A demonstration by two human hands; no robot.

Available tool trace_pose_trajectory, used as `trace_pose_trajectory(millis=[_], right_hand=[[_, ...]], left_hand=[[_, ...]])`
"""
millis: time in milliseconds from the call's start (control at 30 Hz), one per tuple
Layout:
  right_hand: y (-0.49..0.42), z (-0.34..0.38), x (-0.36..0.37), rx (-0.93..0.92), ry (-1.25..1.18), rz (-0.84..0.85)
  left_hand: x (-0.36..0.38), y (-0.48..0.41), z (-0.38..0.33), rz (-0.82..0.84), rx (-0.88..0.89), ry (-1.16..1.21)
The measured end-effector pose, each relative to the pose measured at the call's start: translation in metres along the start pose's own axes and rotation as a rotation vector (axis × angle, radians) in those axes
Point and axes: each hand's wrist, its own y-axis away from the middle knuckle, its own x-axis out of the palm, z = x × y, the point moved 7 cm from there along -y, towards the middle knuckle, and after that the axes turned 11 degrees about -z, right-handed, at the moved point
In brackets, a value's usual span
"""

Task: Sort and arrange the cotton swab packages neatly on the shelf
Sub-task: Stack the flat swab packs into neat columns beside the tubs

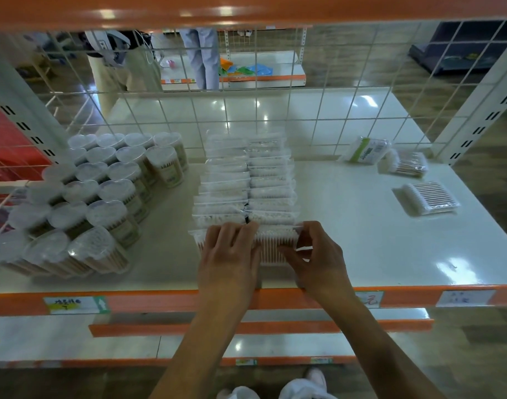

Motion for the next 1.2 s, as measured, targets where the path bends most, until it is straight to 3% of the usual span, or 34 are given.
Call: trace_pose_trajectory(millis=[667, 833, 1200], right_hand=[[-0.003, -0.01, 0.001, -0.027, -0.029, -0.017], [-0.009, -0.009, -0.012, -0.059, -0.049, -0.057], [-0.038, -0.044, -0.049, -0.078, 0.067, -0.188]], left_hand=[[-0.003, 0.001, -0.006, -0.048, 0.024, -0.021], [-0.001, 0.002, -0.027, -0.1, 0.062, 0.011], [0.033, -0.001, -0.093, -0.003, 0.164, 0.203]])
